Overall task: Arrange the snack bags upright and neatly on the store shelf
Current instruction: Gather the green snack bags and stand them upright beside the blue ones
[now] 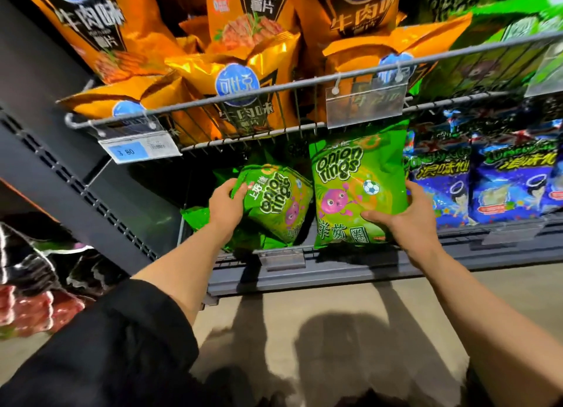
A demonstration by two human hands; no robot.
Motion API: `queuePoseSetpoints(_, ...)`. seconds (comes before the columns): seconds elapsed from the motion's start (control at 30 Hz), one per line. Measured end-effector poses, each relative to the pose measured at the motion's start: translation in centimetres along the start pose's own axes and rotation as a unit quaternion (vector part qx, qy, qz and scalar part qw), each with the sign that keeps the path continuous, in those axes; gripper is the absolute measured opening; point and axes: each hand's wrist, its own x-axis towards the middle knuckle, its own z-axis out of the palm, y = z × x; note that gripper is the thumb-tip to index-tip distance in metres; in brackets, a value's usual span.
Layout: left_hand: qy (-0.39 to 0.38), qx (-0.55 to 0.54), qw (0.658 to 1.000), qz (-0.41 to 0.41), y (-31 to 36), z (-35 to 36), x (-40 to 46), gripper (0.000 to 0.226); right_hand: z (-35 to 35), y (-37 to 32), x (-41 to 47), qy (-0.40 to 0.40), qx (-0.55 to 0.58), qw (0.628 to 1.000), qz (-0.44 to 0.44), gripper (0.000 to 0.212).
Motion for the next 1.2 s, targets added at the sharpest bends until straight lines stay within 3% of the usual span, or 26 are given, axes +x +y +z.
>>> queuePoseSetpoints(0.1,-0.009,0.033,0.999,0.020,-0.5,0.1,-0.1,0.028,1.3,0.0,-0.2,0.014,-0.009,1.000,-0.003,0.088)
queuePoseSetpoints(0.23,-0.097,0.093,0.984,0.114,0.0,0.9,0.6,0.027,2.6,0.3,-0.4,0.042,-0.019,0.999,-0.008,0.090)
queuePoseSetpoints(0.3,-0.096,0.121,0.978,0.142,-0.2,1.4,1.7,0.027,3.2,0.1,-0.4,0.049,-0.029,0.998,-0.018,0.087)
queuePoseSetpoints(0.4,-0.004,0.155,0.981,0.120,-0.4,2.2,2.3,0.030,3.8,0.4,0.3,0.050,-0.042,0.998,-0.022,0.089)
queuePoseSetpoints(0.47,0.096,0.071,0.991,0.057,0.6,2.9,0.8,0.046,4.0,0.7,0.6,0.053,-0.048,0.997,-0.022,0.092)
queuePoseSetpoints(0.53,0.140,-0.052,0.989,-0.001,0.9,4.0,-0.8,0.061,4.4,0.9,0.8,0.058,-0.048,0.997,-0.025,0.093)
queuePoseSetpoints(0.63,0.061,-0.128,0.988,-0.054,-0.9,5.9,-2.7,0.071,5.5,1.2,0.7,0.046,-0.044,0.998,-0.019,0.093)
queuePoseSetpoints(0.73,-0.059,-0.081,0.993,-0.069,-1.9,7.5,-2.7,0.092,6.2,1.6,1.2,0.033,-0.060,0.997,-0.024,0.089)
queuePoseSetpoints(0.83,-0.132,-0.034,0.989,-0.059,-2.1,9.3,-1.5,0.094,5.9,2.6,1.6,0.052,-0.096,0.993,-0.039,0.082)
queuePoseSetpoints(1.0,-0.115,0.007,0.991,-0.062,-3.2,11.0,-0.2,0.102,5.0,3.5,1.7,0.091,-0.096,0.990,-0.057,0.074)
queuePoseSetpoints(1.1,-0.110,0.046,0.987,-0.107,-3.5,12.7,0.5,0.110,4.3,4.2,2.0,0.062,-0.067,0.995,-0.048,0.070)
queuePoseSetpoints(1.2,-0.078,0.108,0.984,-0.120,-4.2,12.9,0.6,0.100,3.8,5.4,2.7,0.035,-0.020,0.999,-0.021,0.068)
